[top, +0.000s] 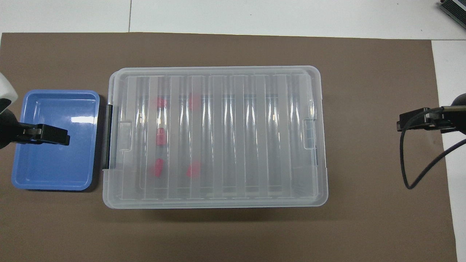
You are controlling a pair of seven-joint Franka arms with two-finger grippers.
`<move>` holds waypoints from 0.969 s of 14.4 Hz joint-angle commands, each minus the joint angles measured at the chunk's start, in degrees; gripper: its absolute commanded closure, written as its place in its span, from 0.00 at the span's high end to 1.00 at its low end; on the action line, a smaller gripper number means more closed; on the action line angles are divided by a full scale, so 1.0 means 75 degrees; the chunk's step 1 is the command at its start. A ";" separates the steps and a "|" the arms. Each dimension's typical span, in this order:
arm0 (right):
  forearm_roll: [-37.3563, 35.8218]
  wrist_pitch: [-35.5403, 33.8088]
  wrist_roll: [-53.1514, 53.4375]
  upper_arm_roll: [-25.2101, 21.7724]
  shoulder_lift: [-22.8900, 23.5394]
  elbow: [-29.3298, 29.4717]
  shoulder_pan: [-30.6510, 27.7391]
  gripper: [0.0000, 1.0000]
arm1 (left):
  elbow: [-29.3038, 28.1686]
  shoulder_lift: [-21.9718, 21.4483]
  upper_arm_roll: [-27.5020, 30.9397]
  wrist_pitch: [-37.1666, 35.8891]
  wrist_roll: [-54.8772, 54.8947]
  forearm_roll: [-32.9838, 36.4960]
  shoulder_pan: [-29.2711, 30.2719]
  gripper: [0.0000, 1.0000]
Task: Place red block in blue tray from box
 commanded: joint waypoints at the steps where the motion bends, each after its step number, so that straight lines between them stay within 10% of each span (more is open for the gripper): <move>1: 0.0020 0.0077 0.0287 0.0025 -0.0081 -0.0121 0.0010 1.00 | -0.0039 -0.0085 -0.0016 -0.0042 -0.0052 -0.0068 0.0063 1.00; 14: 0.0196 0.2747 0.0475 0.0166 -0.0071 -0.1902 0.0958 1.00 | -0.0039 -0.0085 -0.0016 -0.0042 -0.0052 -0.0068 0.0063 1.00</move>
